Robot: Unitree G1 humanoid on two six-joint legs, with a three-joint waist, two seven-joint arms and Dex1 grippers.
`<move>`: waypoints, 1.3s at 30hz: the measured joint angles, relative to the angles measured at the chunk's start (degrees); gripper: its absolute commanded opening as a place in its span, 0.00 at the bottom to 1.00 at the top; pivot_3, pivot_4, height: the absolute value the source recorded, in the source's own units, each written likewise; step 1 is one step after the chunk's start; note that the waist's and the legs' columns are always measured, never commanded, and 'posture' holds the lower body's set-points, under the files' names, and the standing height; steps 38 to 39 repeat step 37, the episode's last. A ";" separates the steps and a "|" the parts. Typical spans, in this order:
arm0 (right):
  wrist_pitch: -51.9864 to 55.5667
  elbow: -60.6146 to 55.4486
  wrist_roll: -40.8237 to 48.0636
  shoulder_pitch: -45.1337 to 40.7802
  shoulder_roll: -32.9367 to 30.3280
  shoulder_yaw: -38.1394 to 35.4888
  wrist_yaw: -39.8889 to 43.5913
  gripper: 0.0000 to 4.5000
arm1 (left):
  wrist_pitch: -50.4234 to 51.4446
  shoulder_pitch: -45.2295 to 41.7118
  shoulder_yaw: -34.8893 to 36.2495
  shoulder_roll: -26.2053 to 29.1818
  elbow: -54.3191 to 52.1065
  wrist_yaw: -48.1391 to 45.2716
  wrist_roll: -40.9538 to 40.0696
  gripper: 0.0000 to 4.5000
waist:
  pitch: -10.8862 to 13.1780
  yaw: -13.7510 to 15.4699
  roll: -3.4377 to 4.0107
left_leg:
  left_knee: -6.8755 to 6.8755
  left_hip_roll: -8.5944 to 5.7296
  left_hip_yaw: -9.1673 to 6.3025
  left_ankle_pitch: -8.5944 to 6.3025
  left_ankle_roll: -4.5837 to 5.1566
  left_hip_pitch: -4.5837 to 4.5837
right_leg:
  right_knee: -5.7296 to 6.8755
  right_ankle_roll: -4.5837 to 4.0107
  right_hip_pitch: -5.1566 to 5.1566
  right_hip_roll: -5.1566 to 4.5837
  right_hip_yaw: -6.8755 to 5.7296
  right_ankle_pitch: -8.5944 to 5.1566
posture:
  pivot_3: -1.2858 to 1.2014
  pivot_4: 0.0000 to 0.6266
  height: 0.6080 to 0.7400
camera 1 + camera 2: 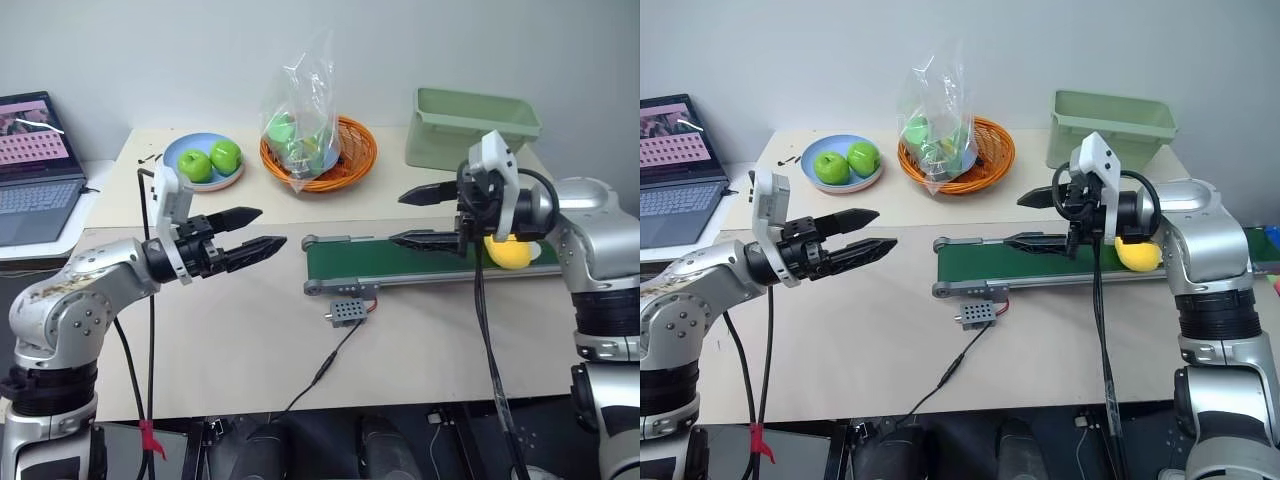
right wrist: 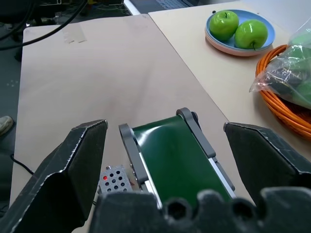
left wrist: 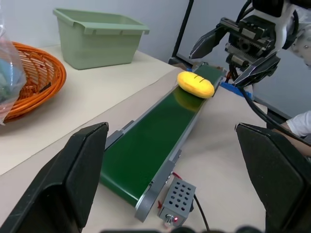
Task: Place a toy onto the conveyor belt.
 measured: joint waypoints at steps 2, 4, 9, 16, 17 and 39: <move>0.01 0.08 0.06 -0.16 0.33 0.01 0.00 1.00 | 0.14 -0.01 -0.02 0.14 -0.35 -0.12 -0.45 0.99 | 0.00 -0.01 0.00 | 0.00 0.00 0.00 0.00 0.00 0.00 | 0.01 0.00 0.00 0.00 0.00 0.00 | 0.52 0.24 1.00; 0.00 0.09 0.23 -0.28 0.56 0.02 0.02 1.00 | 0.38 -0.03 -0.03 1.18 -0.66 -0.44 -0.44 0.99 | 0.00 -0.01 0.00 | -0.01 0.00 0.01 0.00 0.00 0.00 | 0.00 0.00 0.00 0.00 0.00 0.00 | 0.52 0.24 1.00; 0.00 0.51 0.23 -0.28 1.24 0.15 0.01 1.00 | 0.59 -0.15 0.01 2.02 -0.69 -0.53 -0.51 0.99 | 0.00 0.04 0.00 | 0.00 0.00 0.03 0.00 0.00 0.00 | -0.01 0.00 0.00 0.00 0.00 0.00 | 0.52 0.24 1.00; -0.08 0.93 0.12 -0.28 1.85 0.27 -0.04 1.00 | 1.01 -0.39 0.02 2.11 -0.68 -0.31 -0.49 0.99 | 0.00 0.03 0.00 | -0.01 0.00 0.03 0.00 0.00 0.00 | -0.02 0.00 0.00 0.00 0.00 0.00 | 0.52 0.24 1.00; -0.16 0.98 0.04 -0.28 2.11 0.38 -0.06 1.00 | 1.01 -0.80 0.02 2.11 -0.66 -0.27 -0.48 0.99 | 0.00 0.03 0.00 | -0.01 0.00 0.03 0.00 0.00 0.00 | -0.02 0.00 0.00 0.00 0.00 0.00 | 0.52 0.24 1.00; -3.21 4.13 -1.09 -0.41 5.80 2.15 -0.36 1.00 | 2.42 -0.06 5.57 7.16 0.41 -1.60 -0.88 0.99 | 0.00 -0.06 0.00 | -0.03 0.00 0.03 0.00 0.00 0.00 | -0.01 0.00 0.00 0.00 -0.01 0.00 | 0.52 0.24 1.00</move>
